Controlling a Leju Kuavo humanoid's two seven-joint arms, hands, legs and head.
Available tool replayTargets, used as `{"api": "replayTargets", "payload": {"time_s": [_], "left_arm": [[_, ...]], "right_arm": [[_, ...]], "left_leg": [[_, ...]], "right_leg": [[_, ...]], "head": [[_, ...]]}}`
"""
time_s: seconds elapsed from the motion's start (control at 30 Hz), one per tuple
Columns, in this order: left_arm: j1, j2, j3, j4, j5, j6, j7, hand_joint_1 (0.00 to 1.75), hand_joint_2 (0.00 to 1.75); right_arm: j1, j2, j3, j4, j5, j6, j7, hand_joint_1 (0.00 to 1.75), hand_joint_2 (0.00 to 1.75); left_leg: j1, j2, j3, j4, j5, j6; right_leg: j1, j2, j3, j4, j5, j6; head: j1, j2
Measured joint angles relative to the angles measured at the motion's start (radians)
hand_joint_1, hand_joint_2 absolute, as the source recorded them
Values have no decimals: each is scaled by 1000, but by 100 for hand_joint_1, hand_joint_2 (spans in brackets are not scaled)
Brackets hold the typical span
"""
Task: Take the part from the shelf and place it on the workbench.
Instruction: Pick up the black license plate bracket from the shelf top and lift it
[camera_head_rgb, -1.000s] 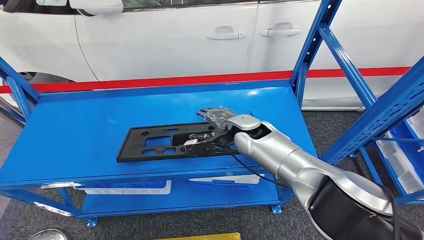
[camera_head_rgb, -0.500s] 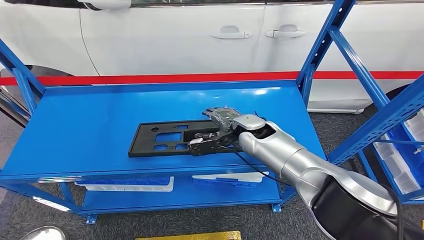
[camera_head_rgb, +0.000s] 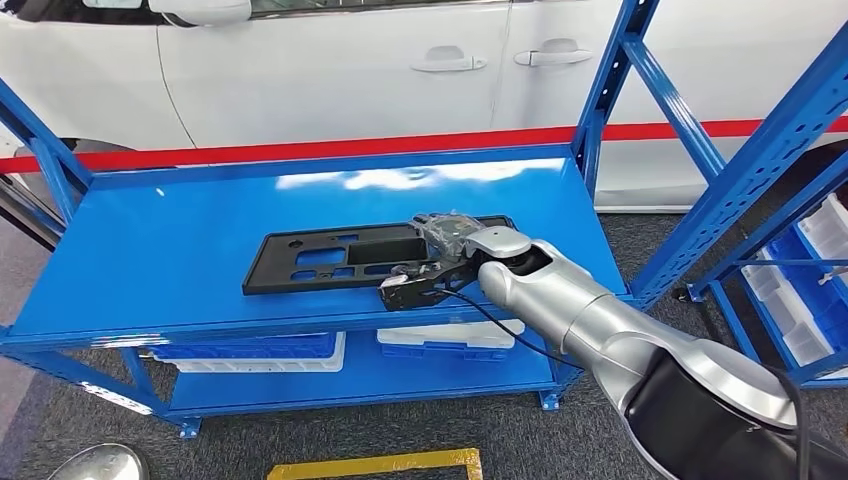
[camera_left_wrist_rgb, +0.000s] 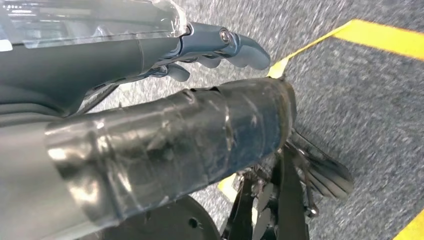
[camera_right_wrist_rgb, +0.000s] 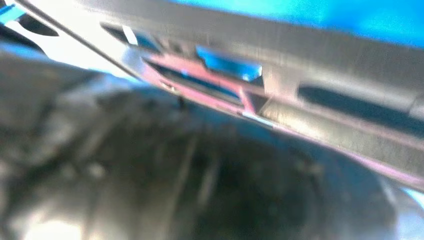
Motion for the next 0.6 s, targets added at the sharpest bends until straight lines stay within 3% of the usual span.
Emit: {"api": "replayTargets", "payload": {"time_s": [0.03, 0.07, 0.1, 0.13, 0.2, 0.27, 0.33, 0.4, 0.47, 0.53, 0.57, 0.6], "left_arm": [[0, 0, 1, 0, 4, -4, -6, 0, 0], [0, 0, 3, 0, 7, -6, -10, 0, 0], [0, 0, 4, 0, 8, -6, -10, 0, 0], [0, 0, 4, 0, 7, -5, -8, 0, 0], [-1, 0, 5, 0, 3, 0, 2, 0, 0], [-1, 1, 5, 0, 0, 3, 8, 0, 0], [-1, 1, 5, 0, -1, 4, 8, 0, 0], [-1, 1, 6, 0, -2, 4, 11, 0, 0], [-1, 1, 6, 0, -4, 4, 14, 0, 0], [0, 1, 6, 0, -6, 3, 16, 0, 0], [0, 1, 6, 0, -6, 3, 16, 0, 0], [0, 1, 6, 0, -7, 2, 17, 0, 0]], "right_arm": [[1, 0, 1, 0, 0, 0, 0, 0, 0], [2, -1, 1, 0, 0, 0, 0, 0, 0], [2, -1, 2, 0, 0, 0, 0, 0, 0], [2, -1, 2, 0, 0, 0, 0, 0, 0], [0, -1, 2, 0, 0, 0, 0, 0, 0], [-2, -1, 2, 0, 0, 2, 2, 0, 0], [-3, -1, 3, 0, 0, 3, 3, 0, 0], [-6, -4, 4, 0, 0, 5, 3, 0, 0], [-8, -9, 4, 0, 0, 6, 3, 0, 0], [-3, -13, 6, 0, -1, 9, 3, 0, 0], [2, -15, 7, 0, -2, 12, 1, 0, 0], [5, -16, 8, 0, -4, 13, -1, 0, 0]], "left_leg": [[1, 0, -12, 50, -18, -3], [1, 0, -8, 69, -15, -5], [1, 0, 16, 48, 4, -6], [1, 1, 57, -6, 31, -5], [-1, 0, 146, -143, 56, 3], [-6, -1, 183, -207, 50, 12], [-7, -1, 184, -216, 55, 24], [-1, 1, 183, -226, 64, 36], [3, 4, 180, -231, 72, 47], [2, 5, 175, -231, 75, 51], [2, 5, 173, -230, 76, 51], [3, 4, 172, -228, 76, 51]], "right_leg": [[1, -1, -8, 1, 5, 0], [2, -1, -15, 3, 9, 1], [2, -2, -22, 7, 12, 2], [2, -2, -28, 12, 14, 4], [3, -2, -36, 21, 16, 8], [4, -2, -42, 26, 19, 15], [7, -1, -45, 25, 26, 27], [7, 2, -53, 41, 14, 38], [2, 3, -88, 120, -39, 49], [-4, 3, -142, 246, -98, 57], [-7, 2, -159, 287, -107, 60], [-10, 2, -160, 294, -98, 61]], "head": [[0, 0], [0, 0], [0, 0], [0, 0], [0, 0], [0, 0], [0, 0], [1, 0], [2, 0], [2, 0], [2, 0], [2, 0]]}}
